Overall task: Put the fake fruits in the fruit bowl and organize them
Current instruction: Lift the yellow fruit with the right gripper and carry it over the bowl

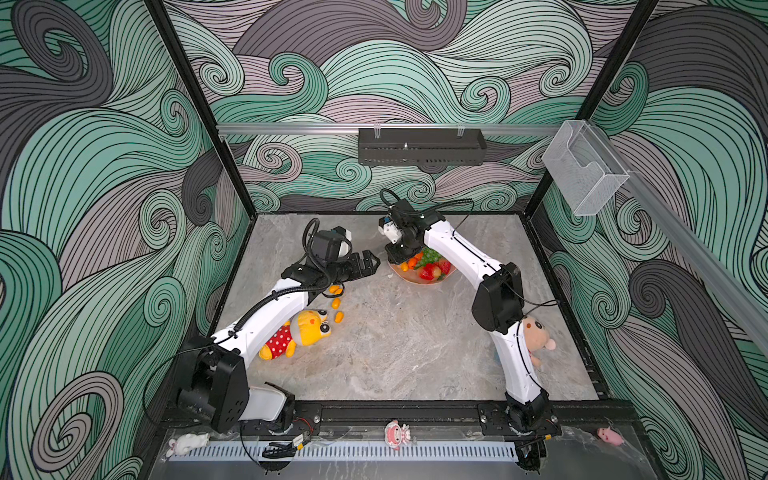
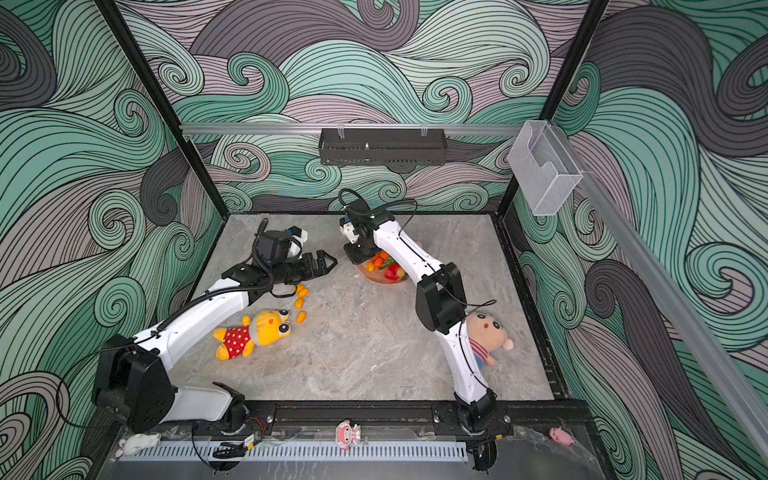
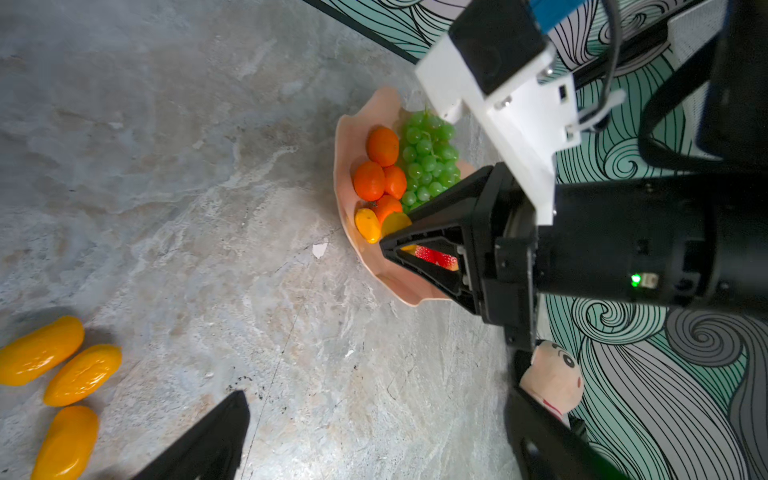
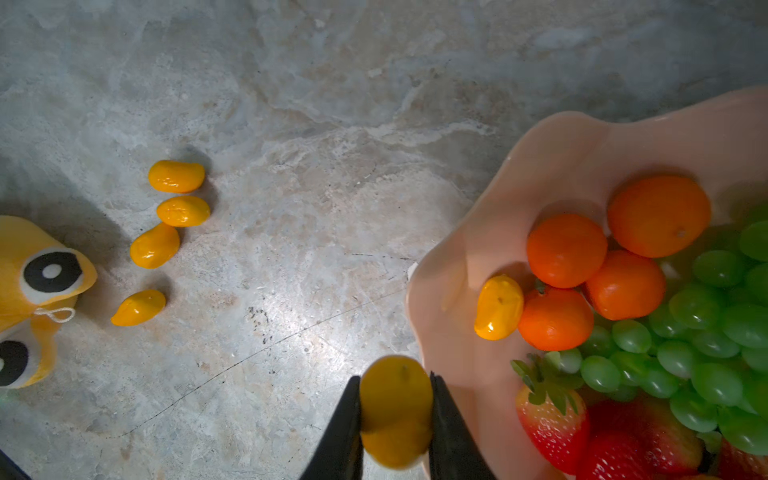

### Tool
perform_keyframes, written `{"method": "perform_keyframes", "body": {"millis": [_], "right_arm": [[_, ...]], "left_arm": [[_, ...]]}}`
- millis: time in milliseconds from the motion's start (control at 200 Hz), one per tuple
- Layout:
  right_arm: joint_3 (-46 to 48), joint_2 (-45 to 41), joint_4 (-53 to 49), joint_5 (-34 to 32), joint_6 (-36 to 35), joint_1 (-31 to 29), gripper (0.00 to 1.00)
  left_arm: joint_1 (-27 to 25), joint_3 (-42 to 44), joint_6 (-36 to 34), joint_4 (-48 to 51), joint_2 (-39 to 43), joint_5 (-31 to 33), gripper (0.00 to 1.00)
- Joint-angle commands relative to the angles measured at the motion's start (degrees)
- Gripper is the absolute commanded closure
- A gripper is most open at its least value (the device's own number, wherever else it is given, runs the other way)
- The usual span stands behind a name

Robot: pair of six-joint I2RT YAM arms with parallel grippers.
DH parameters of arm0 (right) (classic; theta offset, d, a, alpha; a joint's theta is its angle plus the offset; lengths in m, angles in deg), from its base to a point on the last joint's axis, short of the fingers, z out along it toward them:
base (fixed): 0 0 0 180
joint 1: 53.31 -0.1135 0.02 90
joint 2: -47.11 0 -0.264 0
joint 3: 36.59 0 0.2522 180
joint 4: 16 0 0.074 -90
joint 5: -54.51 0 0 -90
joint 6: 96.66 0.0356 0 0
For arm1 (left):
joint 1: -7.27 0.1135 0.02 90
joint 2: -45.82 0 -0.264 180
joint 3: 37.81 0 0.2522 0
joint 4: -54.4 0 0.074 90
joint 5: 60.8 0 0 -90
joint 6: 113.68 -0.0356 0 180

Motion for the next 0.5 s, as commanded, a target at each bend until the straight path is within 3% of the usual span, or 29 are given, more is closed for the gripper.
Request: {"method": "perform_keyframes", "body": {"millis": [0, 250, 495], "right_arm": [[1.53, -0.77, -0.37, -3.11, 1.03, 0.9, 0.77], [2.61, 0.93, -0.52, -7.73, 2.33, 2.4, 0.78], [2.66, 3.12, -0.59, -8.14, 2.67, 3.13, 0.78]], "left_arm": [[-1.84, -3.48, -1.92, 1.1, -2.97, 0.51, 0.01], [-5.21, -7.68, -3.08, 1.8, -8.56, 1.31, 0.01], [-6.82, -10.17, -4.02, 2.54, -12.01, 1.45, 0.01]]}}
